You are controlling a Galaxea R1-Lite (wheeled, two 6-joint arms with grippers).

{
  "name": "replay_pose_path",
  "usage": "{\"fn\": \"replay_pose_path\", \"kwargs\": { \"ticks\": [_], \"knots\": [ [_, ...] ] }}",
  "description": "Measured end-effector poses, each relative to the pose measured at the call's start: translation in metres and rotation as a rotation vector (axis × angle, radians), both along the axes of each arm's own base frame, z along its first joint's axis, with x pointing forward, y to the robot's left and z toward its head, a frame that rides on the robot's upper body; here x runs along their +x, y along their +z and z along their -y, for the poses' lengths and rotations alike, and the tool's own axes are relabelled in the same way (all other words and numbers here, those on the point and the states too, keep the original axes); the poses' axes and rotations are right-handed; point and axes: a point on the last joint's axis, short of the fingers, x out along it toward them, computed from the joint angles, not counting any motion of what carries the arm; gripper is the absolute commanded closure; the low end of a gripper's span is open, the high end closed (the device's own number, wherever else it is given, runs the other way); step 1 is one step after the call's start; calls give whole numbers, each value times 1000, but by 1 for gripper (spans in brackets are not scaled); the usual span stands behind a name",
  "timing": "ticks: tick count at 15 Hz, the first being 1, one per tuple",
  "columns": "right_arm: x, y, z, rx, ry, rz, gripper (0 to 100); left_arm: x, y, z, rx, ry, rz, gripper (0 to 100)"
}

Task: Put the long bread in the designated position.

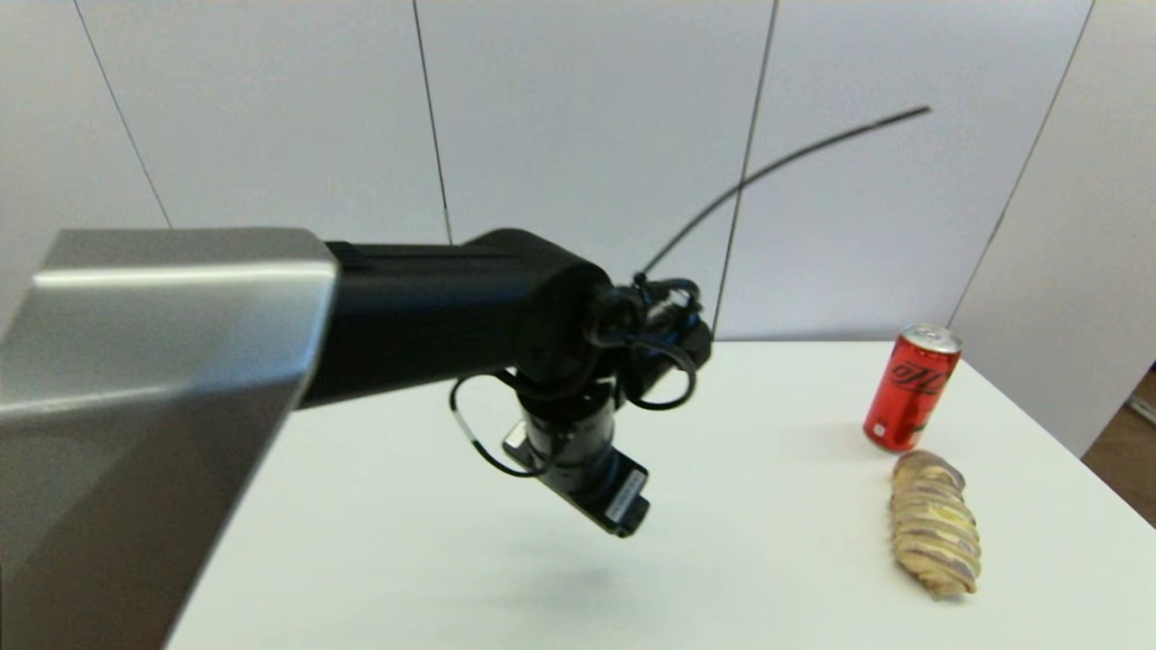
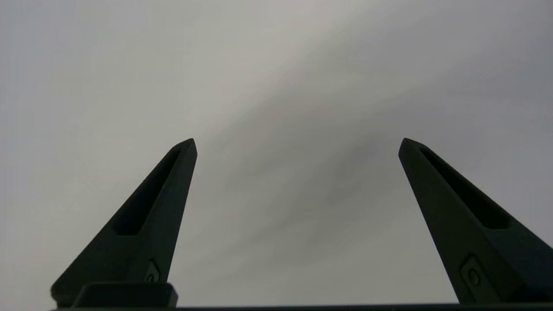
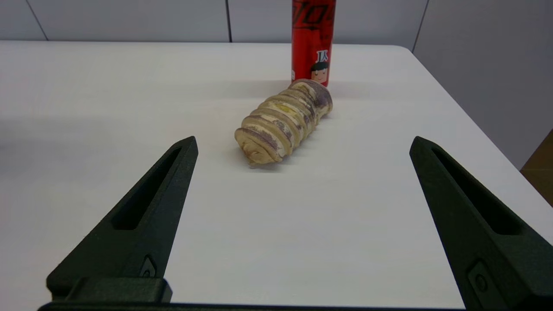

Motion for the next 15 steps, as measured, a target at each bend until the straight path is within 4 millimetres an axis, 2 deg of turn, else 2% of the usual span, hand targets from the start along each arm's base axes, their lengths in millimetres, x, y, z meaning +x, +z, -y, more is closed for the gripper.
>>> {"fn": "replay_pose_path", "kwargs": {
  "ticks": [6, 10, 13, 15],
  "knots": [
    [0, 0, 0, 0, 0, 0, 0, 36, 52, -135, 23, 347, -17, 0],
    [0, 0, 0, 0, 0, 0, 0, 42, 79, -207, -23, 571, 79, 0],
    [0, 0, 0, 0, 0, -1, 0, 40, 101, -238, -97, 669, 221, 0],
    [0, 0, 0, 0, -1, 0, 0, 39, 117, -245, -165, 690, 350, 0]
  ]
}}
